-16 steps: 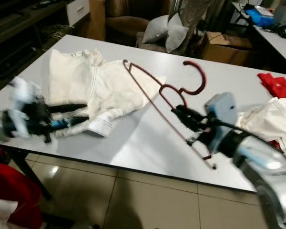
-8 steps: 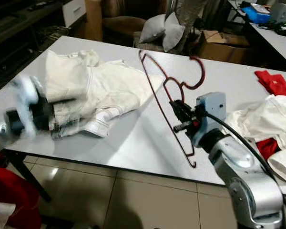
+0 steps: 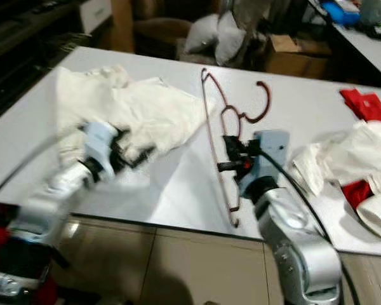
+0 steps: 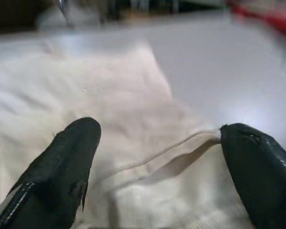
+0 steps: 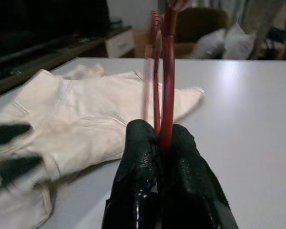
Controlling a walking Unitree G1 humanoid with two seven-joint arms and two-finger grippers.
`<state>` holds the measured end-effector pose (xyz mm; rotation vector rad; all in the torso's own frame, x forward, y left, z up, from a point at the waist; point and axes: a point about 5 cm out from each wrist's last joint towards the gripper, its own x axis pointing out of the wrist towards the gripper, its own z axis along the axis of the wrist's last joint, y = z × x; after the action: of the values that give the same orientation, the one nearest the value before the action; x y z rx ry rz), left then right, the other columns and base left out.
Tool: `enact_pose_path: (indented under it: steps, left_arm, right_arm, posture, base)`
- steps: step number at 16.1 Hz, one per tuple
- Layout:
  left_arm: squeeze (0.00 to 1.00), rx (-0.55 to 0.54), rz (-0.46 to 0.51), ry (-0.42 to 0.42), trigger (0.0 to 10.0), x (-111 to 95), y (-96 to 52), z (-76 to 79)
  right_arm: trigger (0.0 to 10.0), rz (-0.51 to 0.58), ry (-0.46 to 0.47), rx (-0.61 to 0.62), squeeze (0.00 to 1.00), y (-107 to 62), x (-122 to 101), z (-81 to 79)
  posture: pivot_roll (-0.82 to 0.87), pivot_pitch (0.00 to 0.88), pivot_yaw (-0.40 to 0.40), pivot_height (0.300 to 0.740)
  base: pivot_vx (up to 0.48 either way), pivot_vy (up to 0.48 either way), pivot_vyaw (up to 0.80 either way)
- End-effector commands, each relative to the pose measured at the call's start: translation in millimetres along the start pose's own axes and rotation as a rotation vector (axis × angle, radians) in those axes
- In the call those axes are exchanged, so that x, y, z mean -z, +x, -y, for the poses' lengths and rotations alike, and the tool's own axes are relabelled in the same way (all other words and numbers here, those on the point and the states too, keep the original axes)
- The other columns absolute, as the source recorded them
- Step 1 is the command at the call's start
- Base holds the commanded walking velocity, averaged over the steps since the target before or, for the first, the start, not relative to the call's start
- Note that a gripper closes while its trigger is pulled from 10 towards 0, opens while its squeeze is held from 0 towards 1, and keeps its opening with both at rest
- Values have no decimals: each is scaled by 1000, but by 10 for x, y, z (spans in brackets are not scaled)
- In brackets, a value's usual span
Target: Hang hanger
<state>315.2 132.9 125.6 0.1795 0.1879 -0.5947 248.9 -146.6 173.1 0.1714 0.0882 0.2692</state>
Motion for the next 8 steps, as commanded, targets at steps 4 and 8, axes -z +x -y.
enact_pose_path:
  steps: [4,8]
  left_arm:
    - [996,-102,-148,109,10000,310,108,-130]
    - [1000,-31,144,-92,10000,-108,101,-181]
  right_arm:
    - [10000,-23,14,32,0,23,32,-20]
    - [10000,0,45,47,0,23,-16,14]
  posture:
    - [16,62,-43,740]
    - [21,72,-58,740]
  base:
    - [0,0,0]
    - [0,0,0]
